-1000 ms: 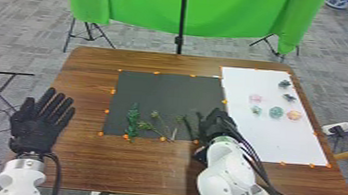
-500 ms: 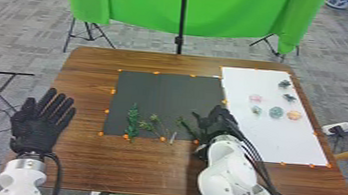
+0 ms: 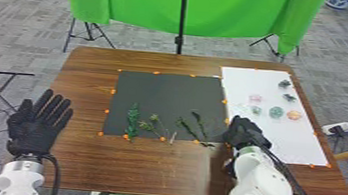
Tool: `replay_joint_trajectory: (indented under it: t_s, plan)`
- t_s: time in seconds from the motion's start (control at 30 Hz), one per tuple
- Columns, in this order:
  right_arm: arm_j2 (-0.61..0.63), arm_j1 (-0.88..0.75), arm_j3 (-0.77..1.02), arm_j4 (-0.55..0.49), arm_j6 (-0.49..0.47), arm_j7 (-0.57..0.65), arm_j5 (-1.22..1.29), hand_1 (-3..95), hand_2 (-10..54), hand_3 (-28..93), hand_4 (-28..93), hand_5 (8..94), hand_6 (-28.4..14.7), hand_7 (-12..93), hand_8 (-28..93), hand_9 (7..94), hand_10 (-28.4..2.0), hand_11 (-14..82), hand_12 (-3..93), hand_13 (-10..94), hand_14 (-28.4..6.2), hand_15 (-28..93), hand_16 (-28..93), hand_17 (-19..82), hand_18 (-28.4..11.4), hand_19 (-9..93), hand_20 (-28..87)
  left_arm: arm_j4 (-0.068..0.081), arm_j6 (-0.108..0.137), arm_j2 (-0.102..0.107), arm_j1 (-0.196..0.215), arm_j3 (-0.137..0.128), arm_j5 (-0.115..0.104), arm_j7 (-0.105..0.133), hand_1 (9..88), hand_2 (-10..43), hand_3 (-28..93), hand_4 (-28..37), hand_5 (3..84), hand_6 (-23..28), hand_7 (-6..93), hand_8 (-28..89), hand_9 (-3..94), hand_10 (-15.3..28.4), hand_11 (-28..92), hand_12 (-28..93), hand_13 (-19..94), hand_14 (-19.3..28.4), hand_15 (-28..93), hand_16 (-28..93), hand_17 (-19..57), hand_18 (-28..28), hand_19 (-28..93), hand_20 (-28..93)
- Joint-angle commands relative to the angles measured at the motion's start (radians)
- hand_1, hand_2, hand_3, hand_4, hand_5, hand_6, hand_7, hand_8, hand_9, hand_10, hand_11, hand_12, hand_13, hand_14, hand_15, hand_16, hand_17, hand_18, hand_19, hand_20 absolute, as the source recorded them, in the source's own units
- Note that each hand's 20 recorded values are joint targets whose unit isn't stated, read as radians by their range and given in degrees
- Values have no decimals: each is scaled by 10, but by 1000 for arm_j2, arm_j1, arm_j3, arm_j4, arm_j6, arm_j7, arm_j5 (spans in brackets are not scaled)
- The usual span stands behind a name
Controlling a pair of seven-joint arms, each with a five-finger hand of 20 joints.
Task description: Arrange flowers
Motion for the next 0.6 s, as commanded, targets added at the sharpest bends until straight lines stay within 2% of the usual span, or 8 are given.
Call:
replay_joint_trajectory:
  t_s: [0.03,0.1,0.13,0.17,0.2,0.3,0.43,0.6]
  plan:
    - [-11,-3,-51,1,-22,-40,3,572,-95,720,-282,732,-65,294,69,743,-167,300,429,660,-159,763,303,387,-284,932,643,3,-3,-5,4,12,2,-4,289,82,797,-283,422,102,107,-99,353,161,192,81,258,166,349,-80,-96,143,348,96]
    - [-15,2,-64,5,-20,-52,-5,571,-95,709,-283,733,-65,304,69,737,-170,322,417,660,-159,768,294,386,-284,932,642,5,-2,-7,-3,13,2,-14,290,78,797,-283,422,102,107,-99,353,161,192,81,257,166,350,-80,-95,143,348,96]
    - [-18,6,-70,8,-14,-52,1,562,-95,711,-283,733,-64,304,69,732,-172,338,407,659,-159,770,291,386,-284,932,642,6,-5,-10,-8,11,-6,-22,298,68,797,-283,422,102,107,-99,353,161,193,81,258,165,350,-80,-95,143,349,96]
    - [-21,11,-74,10,-23,-49,4,543,-95,722,-283,733,-65,292,59,724,-175,360,389,659,-159,771,290,386,-284,932,642,7,-10,-3,-11,12,-24,-14,308,57,793,-283,421,102,107,-99,353,160,193,81,258,165,350,-80,-95,143,349,96]
    - [-24,15,-78,15,-24,-49,3,528,-95,729,-283,732,-64,284,54,719,-178,378,370,658,-159,770,291,385,-284,932,642,9,-18,-2,-14,11,-30,-13,320,45,791,-282,421,102,107,-99,353,160,193,81,259,164,350,-80,-95,143,349,96]
    - [-32,24,-87,25,-21,-54,-1,495,-95,746,-283,732,-62,272,48,705,-187,419,327,657,-161,771,287,384,-284,932,643,9,-26,1,-15,8,-26,-5,331,30,789,-282,420,101,108,-99,353,159,196,82,260,162,354,-80,-96,143,351,97]
    - [-45,31,-86,40,-13,-46,-14,470,-95,756,-283,731,-62,269,37,696,-194,455,278,656,-162,772,287,385,-284,932,644,10,-24,-1,-16,12,-31,-11,336,23,786,-283,419,101,110,-99,353,158,198,81,261,160,355,-81,-94,142,352,97]
    - [-52,33,-70,45,-2,-44,-13,470,-95,750,-283,729,-65,267,39,696,-197,458,274,655,-164,773,285,386,-284,932,644,6,-13,-2,-8,15,-39,-5,333,27,785,-283,420,102,111,-101,353,157,200,80,261,161,356,-82,-93,142,352,98]
